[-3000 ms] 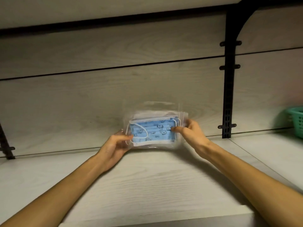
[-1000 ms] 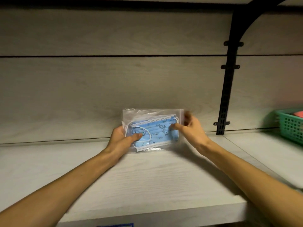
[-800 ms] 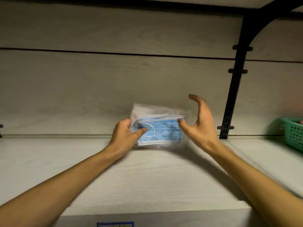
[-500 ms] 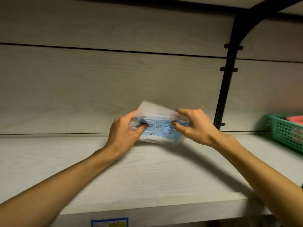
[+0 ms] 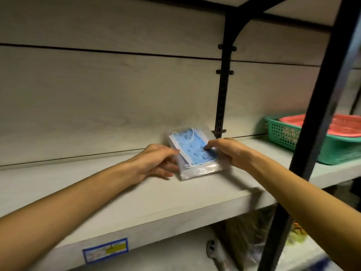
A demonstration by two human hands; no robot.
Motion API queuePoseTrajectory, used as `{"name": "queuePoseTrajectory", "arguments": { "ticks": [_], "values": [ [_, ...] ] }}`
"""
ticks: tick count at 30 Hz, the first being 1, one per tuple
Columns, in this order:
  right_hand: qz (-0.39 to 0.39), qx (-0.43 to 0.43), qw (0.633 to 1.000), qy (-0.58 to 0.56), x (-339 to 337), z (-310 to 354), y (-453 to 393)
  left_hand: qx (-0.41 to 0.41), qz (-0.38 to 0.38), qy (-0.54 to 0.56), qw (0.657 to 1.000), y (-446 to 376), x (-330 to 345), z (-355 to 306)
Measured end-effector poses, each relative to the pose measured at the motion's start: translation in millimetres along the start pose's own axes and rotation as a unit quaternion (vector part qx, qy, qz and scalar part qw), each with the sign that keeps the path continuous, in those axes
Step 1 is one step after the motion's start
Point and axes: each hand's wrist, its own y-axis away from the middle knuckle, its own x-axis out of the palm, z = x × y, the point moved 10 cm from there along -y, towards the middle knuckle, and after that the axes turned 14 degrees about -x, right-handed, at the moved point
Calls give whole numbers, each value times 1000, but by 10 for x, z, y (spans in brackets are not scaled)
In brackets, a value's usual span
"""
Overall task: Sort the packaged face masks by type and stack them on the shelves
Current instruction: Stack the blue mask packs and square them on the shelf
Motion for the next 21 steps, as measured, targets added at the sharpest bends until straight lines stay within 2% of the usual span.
{"name": "queuePoseTrajectory", "arguments": {
  "ticks": [2,5,11,21],
  "values": [
    [4,27,998,56,-82,-127,43,-11,-20,-49,999,-9,57,-10],
    [-5,40,982,183,-264,-140,141,-16,6,-105,994,-6,241,2],
    [20,4,928,372,-471,63,335,13,19,-181,983,90,510,-71],
    [36,-57,920,387,-512,15,569,37,-2,-244,969,162,692,-36]
  ]
}}
